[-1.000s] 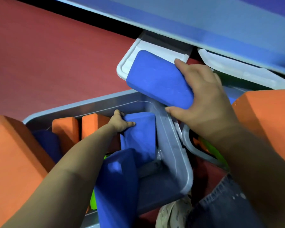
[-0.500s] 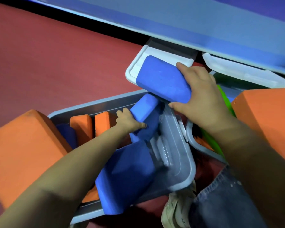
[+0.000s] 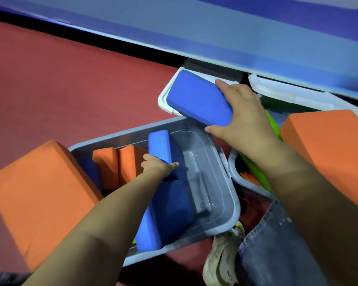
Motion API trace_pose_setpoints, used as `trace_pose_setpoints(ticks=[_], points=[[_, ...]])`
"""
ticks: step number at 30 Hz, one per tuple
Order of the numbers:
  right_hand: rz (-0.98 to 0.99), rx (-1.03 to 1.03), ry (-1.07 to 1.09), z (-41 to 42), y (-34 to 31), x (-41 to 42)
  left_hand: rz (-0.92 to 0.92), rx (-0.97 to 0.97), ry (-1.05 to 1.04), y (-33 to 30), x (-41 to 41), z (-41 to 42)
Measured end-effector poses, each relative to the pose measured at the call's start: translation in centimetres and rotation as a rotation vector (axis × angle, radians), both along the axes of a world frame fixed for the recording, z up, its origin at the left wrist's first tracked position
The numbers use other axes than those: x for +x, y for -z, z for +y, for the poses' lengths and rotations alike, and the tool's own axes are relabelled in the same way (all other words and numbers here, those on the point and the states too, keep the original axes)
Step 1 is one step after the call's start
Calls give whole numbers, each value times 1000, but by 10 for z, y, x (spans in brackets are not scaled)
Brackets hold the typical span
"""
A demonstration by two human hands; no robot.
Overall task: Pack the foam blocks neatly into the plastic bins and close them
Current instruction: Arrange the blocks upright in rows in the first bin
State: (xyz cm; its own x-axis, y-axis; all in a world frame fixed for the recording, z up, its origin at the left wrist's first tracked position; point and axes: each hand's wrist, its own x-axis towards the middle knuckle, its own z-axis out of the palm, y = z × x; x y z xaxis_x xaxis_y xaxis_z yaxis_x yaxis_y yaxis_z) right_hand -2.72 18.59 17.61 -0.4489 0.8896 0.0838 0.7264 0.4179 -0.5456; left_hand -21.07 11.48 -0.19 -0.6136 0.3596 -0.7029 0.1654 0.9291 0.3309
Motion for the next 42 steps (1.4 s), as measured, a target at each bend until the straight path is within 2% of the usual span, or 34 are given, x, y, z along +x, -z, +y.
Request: trace_pose_setpoints(ticks=[3, 8, 10, 13, 15, 16, 19, 22, 27, 32, 34, 37, 42], points=[[34, -19, 15, 0, 1, 2, -32, -36, 3, 5, 6, 5], [55, -51, 27, -3, 2, 4, -57, -140, 185, 5, 12, 8], [63, -75, 45, -4, 1, 2, -72, -208, 412, 9, 9, 8], [75, -109, 84, -6, 0, -3, 21, -283, 579, 5, 6, 2], [60, -136, 107, -9, 1, -6, 122, -248, 572, -5, 4, -5], [54, -154, 121, -11, 2, -8, 171, -212, 634, -8, 2, -9], [35, -173, 183, -15, 16, -13, 112, -236, 747, -8, -1, -13], [0, -213, 232, -21, 41, -18, -4, -303, 744, -4, 2, -14], [-94, -254, 318, -36, 98, -23, 8, -213, 714, 7, -1, -16], [-25, -307, 329, -50, 137, -25, -117, -69, 609, 18, -12, -14], [-51, -309, 341, -47, 146, -32, -187, 2, 510, 21, -13, -13], [-247, -334, 303, -42, 151, -43, -311, 100, 349, 25, -14, -12], [-302, -558, 193, -36, 151, -53, -451, 145, 115, 28, -14, -12]])
